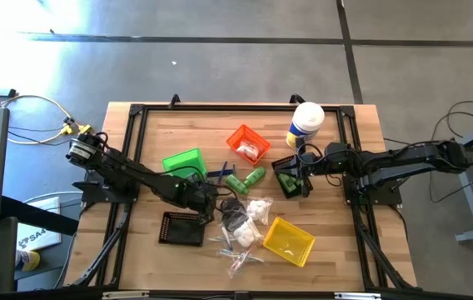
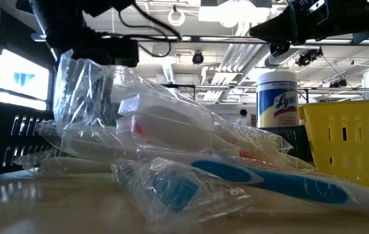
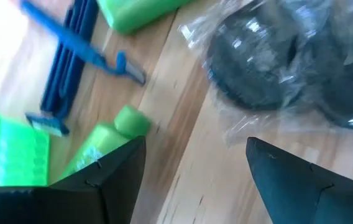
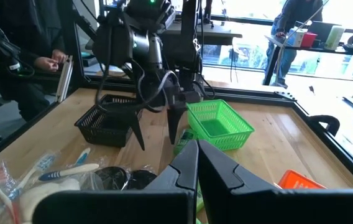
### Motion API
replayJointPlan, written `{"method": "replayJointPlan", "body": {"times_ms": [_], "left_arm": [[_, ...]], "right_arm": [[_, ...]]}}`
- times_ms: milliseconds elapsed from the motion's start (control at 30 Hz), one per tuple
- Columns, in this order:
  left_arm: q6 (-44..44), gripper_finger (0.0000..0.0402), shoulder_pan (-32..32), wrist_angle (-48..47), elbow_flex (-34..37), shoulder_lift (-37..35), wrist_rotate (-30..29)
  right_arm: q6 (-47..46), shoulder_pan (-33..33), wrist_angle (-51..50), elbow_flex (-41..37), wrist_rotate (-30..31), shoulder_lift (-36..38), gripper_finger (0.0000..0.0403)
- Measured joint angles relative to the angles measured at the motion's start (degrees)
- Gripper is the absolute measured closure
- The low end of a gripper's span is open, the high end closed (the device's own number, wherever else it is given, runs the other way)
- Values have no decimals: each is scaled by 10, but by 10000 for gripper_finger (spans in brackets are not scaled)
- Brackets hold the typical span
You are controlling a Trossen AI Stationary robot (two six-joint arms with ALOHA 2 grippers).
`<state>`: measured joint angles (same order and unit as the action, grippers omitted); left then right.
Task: Pick & Place Travel size toiletries
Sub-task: Put the green shampoo into the top black bin
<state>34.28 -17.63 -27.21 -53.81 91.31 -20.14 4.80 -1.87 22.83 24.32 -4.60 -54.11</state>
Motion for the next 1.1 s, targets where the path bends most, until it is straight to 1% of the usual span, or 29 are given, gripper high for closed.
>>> {"method": "replayJointPlan", "body": {"times_ms": [100,200,300,400,533,667,800,900,1100], "left_arm": [[-47,129,0,-21,-22,0,-1],[-97,129,0,-44,-44,0,-16],[-133,129,12,-74,-61,0,-22],[-135,129,38,-88,-66,0,-9],[-135,129,68,-100,-66,0,24],[-135,129,81,-91,-66,0,29],[-135,129,78,-70,-66,0,28],[-115,129,70,-50,-66,0,44],[-101,129,26,-22,-65,-14,59]], "right_arm": [[0,0,0,0,1,0,401],[-3,0,0,0,2,0,401],[-6,0,0,0,-2,0,401],[-6,0,0,0,-2,0,401],[-5,0,0,0,-1,0,401],[-5,0,0,0,-1,0,401],[-5,0,0,0,0,0,401],[-5,0,-3,0,0,0,401],[-5,0,-4,0,-2,0,401]]}}
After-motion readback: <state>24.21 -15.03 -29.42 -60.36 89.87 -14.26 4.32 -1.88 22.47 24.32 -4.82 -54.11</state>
